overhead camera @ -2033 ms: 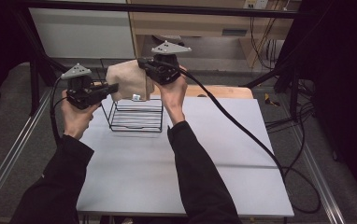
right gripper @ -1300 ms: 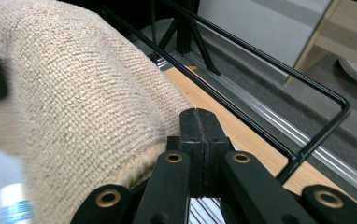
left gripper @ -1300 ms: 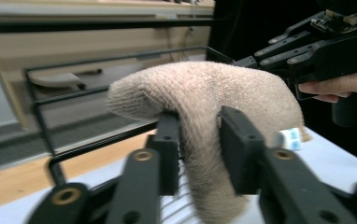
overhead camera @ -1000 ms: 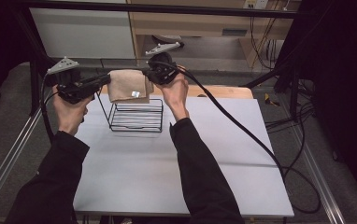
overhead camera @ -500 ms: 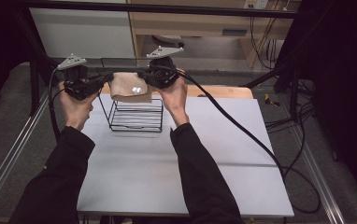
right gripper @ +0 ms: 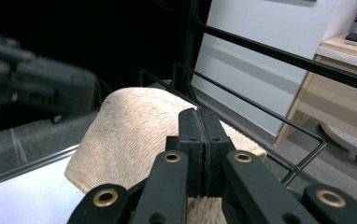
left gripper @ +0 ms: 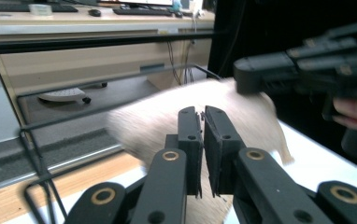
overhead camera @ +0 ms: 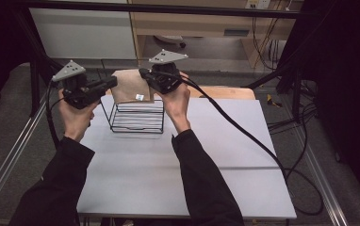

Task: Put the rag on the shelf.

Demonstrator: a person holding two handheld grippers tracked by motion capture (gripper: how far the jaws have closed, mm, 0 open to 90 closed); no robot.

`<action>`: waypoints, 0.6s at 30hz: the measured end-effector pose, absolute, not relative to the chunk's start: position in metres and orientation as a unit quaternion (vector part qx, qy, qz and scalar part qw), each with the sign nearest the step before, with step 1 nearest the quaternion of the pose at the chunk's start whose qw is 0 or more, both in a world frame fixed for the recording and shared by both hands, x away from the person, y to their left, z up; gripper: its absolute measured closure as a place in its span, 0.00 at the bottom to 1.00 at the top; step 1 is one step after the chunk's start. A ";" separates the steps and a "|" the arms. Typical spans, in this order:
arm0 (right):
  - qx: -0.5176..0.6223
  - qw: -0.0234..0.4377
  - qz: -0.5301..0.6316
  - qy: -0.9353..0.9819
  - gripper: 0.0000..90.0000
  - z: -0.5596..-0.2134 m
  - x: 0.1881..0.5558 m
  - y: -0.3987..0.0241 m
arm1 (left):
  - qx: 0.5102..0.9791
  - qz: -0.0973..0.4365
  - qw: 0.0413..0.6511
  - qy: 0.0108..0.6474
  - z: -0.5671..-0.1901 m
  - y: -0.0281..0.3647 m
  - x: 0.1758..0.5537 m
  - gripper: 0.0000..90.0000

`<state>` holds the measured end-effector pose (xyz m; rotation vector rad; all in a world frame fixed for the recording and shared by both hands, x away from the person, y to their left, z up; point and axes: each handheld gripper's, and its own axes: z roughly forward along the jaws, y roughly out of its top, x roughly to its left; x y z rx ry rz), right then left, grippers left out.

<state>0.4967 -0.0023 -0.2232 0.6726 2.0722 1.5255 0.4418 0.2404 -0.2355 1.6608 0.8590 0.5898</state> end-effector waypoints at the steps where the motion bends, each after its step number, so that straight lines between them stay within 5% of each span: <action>1: 0.243 0.236 0.562 0.754 0.97 -0.223 0.495 -0.004 | 0.705 0.246 0.557 0.363 -0.237 0.238 0.440 0.92; 7: 0.236 0.221 0.578 0.750 0.79 -0.222 0.482 -0.022 | 0.717 0.258 0.538 0.359 -0.245 0.237 0.432 0.82; 18: 0.271 0.201 0.574 0.746 0.36 -0.244 0.457 -0.080 | 0.735 0.269 0.502 0.368 -0.275 0.259 0.412 0.43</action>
